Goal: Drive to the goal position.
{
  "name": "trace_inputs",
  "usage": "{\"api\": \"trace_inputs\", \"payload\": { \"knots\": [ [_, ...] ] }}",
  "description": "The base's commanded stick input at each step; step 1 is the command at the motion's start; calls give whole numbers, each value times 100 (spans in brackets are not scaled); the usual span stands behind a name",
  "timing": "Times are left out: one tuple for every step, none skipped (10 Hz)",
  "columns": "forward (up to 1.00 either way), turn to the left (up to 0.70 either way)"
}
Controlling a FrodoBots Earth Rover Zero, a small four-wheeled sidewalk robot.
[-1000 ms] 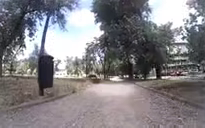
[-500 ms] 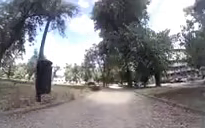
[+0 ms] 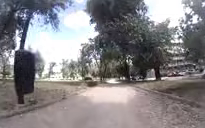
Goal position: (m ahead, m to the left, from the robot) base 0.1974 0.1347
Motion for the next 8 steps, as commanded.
{"api": "trace_inputs", "payload": {
  "knots": [
    [100,-1],
    [100,0],
    [100,0],
    [100,0],
    [100,0],
    [100,0],
    [100,0],
    [100,0]
  ]
}}
